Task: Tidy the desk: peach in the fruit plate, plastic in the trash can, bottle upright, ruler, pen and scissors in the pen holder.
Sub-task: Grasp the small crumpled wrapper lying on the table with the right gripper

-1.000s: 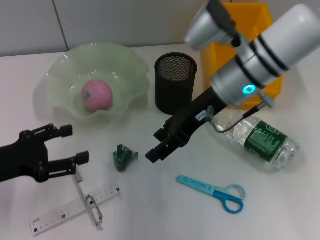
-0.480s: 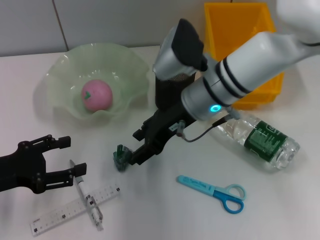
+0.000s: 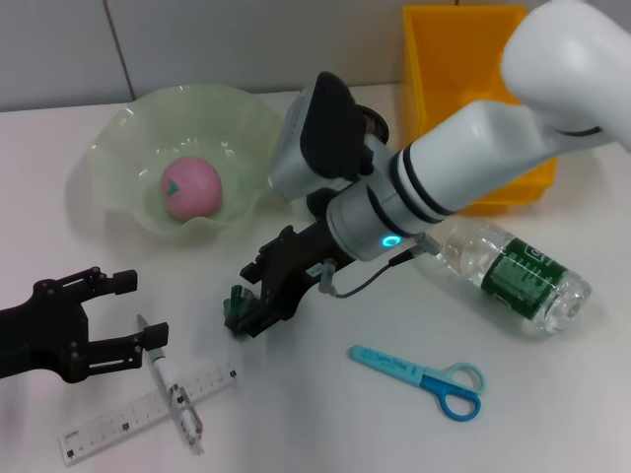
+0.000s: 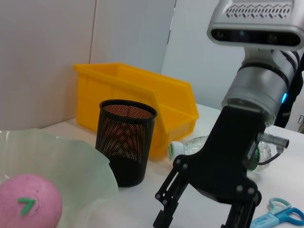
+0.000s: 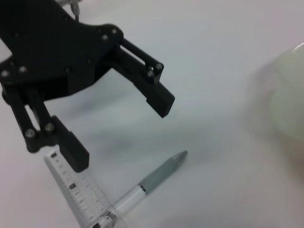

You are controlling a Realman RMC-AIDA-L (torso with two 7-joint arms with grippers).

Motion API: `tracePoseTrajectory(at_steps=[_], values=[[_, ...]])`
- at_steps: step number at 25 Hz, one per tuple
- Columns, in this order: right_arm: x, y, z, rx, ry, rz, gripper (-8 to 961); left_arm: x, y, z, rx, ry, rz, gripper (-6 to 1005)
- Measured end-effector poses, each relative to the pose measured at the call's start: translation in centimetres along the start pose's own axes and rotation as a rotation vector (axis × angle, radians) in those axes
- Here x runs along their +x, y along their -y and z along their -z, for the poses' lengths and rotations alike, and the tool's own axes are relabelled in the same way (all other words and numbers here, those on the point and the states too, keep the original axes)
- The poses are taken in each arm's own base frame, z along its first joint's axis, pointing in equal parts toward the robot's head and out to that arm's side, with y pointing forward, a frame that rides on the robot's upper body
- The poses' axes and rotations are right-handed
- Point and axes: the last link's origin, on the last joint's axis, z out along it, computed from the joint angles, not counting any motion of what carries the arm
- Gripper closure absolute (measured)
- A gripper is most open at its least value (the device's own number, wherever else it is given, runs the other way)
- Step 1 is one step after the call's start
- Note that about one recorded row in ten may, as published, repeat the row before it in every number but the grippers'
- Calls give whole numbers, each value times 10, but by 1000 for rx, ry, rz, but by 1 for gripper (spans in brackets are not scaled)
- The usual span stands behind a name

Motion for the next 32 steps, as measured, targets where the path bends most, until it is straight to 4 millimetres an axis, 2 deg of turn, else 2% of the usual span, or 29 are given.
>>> tracePoseTrajectory(at_steps=[10,26,32], values=[[1,-5,-14,44,-1,51,231,-1,0,1,5,0,-6,158],[5,-8,-17,36,6,47,232,-2,-1,1,6,-1,-20,162],[5,-7,-17,40,7,43,346,-2,-1,1,5,-2,-19,163]])
